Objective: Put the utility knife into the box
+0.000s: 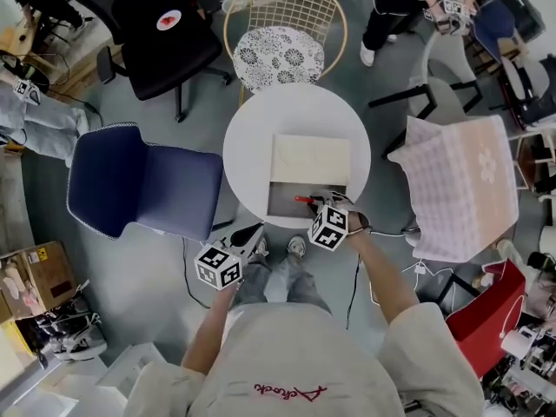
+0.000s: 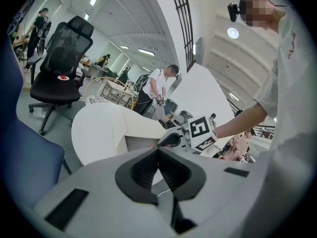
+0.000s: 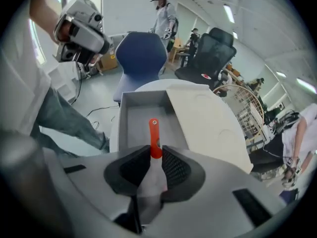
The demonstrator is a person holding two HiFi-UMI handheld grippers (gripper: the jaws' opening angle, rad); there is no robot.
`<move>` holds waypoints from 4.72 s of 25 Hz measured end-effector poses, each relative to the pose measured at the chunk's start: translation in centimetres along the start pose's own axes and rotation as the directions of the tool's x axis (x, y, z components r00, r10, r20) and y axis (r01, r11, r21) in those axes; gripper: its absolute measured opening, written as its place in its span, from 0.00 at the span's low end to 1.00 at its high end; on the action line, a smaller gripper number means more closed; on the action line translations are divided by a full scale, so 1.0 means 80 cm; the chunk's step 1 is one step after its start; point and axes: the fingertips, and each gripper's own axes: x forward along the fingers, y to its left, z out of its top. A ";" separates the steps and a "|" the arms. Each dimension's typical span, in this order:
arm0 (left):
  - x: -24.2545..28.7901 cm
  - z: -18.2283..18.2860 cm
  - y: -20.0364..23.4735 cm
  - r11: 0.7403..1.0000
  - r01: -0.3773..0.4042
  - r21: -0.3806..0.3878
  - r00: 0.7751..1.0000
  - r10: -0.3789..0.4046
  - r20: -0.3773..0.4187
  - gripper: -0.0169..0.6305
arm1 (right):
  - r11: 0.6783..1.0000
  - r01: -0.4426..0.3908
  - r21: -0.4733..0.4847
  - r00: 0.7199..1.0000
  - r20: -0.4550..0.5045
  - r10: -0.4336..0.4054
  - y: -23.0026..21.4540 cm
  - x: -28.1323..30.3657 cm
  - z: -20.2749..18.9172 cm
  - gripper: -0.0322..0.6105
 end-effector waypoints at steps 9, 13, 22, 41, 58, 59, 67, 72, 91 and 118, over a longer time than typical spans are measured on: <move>-0.003 -0.003 0.005 1.000 -0.009 -0.015 1.000 0.009 -0.003 0.04 | 0.995 -0.089 0.049 0.994 -0.063 0.092 0.005 0.031 -0.010 0.18; -0.005 -0.002 0.008 1.000 -0.012 -0.026 1.000 0.011 -0.002 0.04 | 0.993 -0.098 0.072 0.991 -0.079 0.104 0.003 0.044 -0.013 0.18; -0.012 0.004 0.023 0.999 -0.028 -0.030 1.000 0.028 0.003 0.04 | 0.986 -0.127 0.111 0.987 -0.089 0.137 0.005 0.061 -0.015 0.18; -0.026 0.018 0.026 1.000 -0.013 -0.005 1.000 0.013 0.022 0.04 | 0.988 -0.093 0.120 0.989 -0.105 0.106 0.007 0.050 -0.010 0.27; -0.039 0.036 -0.015 0.980 0.174 0.099 0.984 -0.176 0.017 0.04 | 0.972 0.135 0.193 0.988 -0.096 -0.118 0.030 -0.036 0.012 0.12; -0.041 0.035 -0.018 0.977 0.184 0.105 0.982 -0.186 0.014 0.04 | 0.969 0.141 0.201 0.988 -0.088 -0.126 0.036 -0.040 0.014 0.10; -0.056 0.020 -0.045 0.964 0.220 0.152 0.975 -0.222 -0.003 0.04 | 0.953 0.206 0.224 0.979 -0.036 -0.203 0.077 -0.068 0.032 0.08; -0.065 0.009 -0.072 0.958 0.217 0.185 0.975 -0.221 0.002 0.04 | 0.918 0.237 0.319 0.965 0.031 -0.260 0.089 -0.094 0.035 0.08; -0.135 -0.122 -0.227 0.923 0.200 0.328 0.978 -0.207 -0.012 0.04 | 0.580 0.107 0.808 0.753 0.315 -0.578 0.248 -0.250 -0.026 0.08; -0.199 -0.180 -0.297 0.895 0.192 0.402 0.974 -0.222 0.030 0.04 | 0.532 0.146 0.834 0.659 0.319 -0.681 0.368 -0.312 -0.027 0.07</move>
